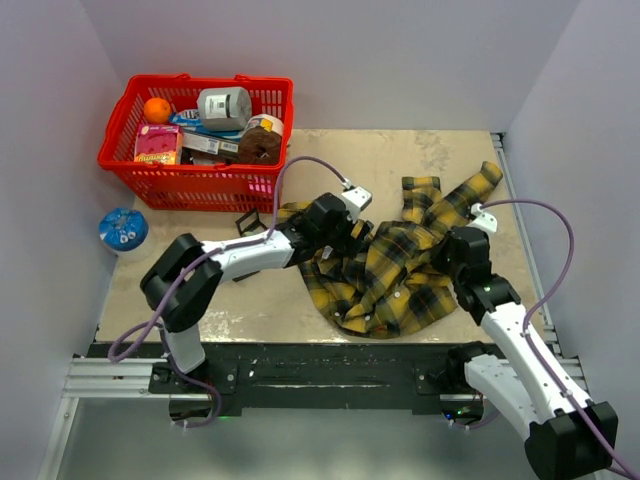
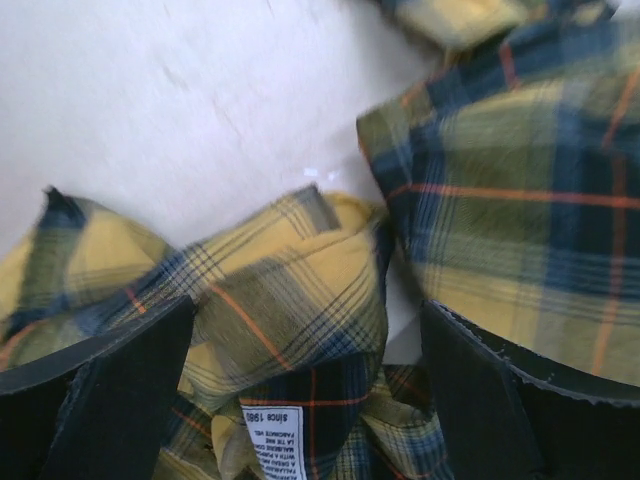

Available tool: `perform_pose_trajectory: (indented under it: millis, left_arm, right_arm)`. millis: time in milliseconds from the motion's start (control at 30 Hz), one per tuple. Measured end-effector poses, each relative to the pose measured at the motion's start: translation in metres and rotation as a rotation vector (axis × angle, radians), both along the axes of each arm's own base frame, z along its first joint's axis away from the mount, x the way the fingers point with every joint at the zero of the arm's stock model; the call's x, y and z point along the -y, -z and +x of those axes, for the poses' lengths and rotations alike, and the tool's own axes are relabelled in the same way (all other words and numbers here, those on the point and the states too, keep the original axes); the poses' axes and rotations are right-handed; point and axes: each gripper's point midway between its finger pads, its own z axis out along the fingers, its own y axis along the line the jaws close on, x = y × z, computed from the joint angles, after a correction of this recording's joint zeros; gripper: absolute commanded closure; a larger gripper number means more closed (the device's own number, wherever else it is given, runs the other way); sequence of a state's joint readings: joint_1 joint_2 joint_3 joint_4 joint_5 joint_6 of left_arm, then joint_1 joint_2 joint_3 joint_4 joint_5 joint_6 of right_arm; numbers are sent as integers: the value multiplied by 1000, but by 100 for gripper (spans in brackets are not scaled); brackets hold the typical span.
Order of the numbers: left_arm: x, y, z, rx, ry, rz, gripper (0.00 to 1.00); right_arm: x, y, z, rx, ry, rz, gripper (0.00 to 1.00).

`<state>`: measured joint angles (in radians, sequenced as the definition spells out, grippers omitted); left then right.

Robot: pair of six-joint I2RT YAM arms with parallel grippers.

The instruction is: Pin the brooch onto the clothing

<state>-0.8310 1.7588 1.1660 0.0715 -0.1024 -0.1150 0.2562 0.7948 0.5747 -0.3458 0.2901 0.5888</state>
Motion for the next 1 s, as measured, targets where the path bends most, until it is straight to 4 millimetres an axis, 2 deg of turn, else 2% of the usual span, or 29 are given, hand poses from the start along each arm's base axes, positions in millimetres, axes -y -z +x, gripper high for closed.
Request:
perform_pose_trajectory:
  millis: [33, 67, 100, 133, 233, 300, 433, 567, 700, 800, 1000]
  left_arm:
    - [0, 14, -1, -21, 5, 27, 31]
    - [0, 27, -2, -44, 10, 53, 76]
    - [0, 36, -3, -62, 12, 65, 92]
    - [0, 46, -4, -82, 20, 83, 100]
    - [-2, 65, -8, -127, 39, 110, 100]
    - [-2, 67, -11, -136, 42, 98, 100]
    - [-10, 61, -24, -154, 34, 42, 100]
    - [-18, 43, -45, -173, 39, -57, 100]
    - [-24, 30, -71, -197, 61, -162, 100]
    - [-26, 31, -96, -228, 80, -208, 100]
    - [3, 39, -171, -327, 218, -268, 100]
  right_arm:
    - [1, -1, 0, 2, 2, -5, 100]
    - [2, -2, 0, 5, 3, -10, 100]
    - [2, -4, 0, 8, 4, -12, 100]
    - [3, -6, 0, 13, 4, -15, 100]
    - [4, -13, 2, 26, 8, -24, 100]
    - [6, -18, 4, 37, 15, -33, 100]
    - [8, -24, 14, 40, 30, -52, 100]
    - [10, -31, 36, 28, 47, -98, 100]
    - [7, -49, 66, 51, 48, -137, 100]
    - [0, -64, 94, 96, 24, -157, 100]
    - [-21, -75, 140, 134, -46, -161, 100]
